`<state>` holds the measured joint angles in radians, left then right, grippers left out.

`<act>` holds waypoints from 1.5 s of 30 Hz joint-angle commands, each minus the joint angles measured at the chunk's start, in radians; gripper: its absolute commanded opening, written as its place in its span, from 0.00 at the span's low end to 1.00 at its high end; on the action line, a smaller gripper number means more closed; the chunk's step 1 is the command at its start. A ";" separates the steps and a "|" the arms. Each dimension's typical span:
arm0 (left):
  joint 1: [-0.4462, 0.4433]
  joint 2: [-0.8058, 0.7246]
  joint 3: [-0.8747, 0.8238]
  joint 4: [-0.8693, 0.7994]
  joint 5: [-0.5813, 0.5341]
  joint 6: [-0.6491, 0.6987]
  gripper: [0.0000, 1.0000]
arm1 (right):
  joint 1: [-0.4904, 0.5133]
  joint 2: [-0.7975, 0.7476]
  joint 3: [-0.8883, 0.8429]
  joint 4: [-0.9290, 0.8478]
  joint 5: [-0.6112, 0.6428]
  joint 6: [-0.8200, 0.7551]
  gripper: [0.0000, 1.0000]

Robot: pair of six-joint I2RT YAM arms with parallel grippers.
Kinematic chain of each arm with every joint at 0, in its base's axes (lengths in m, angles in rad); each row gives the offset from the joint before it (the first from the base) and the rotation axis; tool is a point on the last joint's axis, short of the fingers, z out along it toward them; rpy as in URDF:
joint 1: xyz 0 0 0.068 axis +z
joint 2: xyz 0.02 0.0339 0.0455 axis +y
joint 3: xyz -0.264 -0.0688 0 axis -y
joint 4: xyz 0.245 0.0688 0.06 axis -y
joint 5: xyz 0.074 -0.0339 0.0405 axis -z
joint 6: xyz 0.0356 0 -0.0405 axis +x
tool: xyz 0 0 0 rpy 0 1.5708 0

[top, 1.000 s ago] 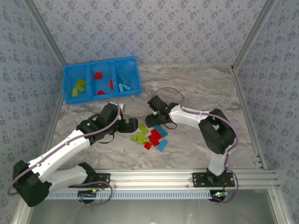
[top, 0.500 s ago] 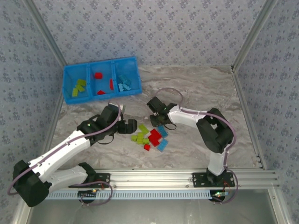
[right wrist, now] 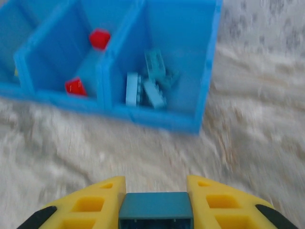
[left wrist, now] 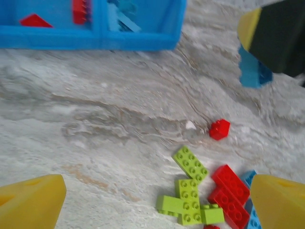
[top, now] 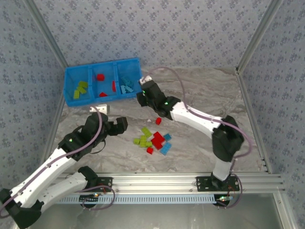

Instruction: Sort the legos into containers by color

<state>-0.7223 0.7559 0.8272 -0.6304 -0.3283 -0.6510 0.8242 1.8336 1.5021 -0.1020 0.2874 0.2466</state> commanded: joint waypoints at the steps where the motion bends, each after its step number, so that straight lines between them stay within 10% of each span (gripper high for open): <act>1: -0.006 -0.022 0.007 -0.093 -0.122 -0.058 0.99 | -0.010 0.194 0.153 0.150 0.069 -0.135 0.23; 14: -0.005 -0.038 0.004 -0.145 -0.129 -0.068 0.99 | -0.081 0.867 1.051 0.048 0.130 -0.357 0.30; 23: -0.005 -0.045 -0.015 -0.130 -0.139 -0.077 0.99 | -0.060 0.820 1.146 -0.079 0.025 -0.353 0.56; 29: -0.005 0.028 -0.001 -0.054 0.017 0.006 0.99 | -0.050 0.529 0.940 -0.251 -0.011 -0.226 0.60; 45: -0.012 0.818 0.305 0.285 0.397 0.282 0.97 | -0.124 -0.742 -0.445 -0.592 -0.190 0.163 0.82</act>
<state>-0.7227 1.4853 1.0592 -0.4393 0.0006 -0.4438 0.6830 1.1511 1.1812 -0.5163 0.1436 0.3061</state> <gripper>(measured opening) 0.975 0.816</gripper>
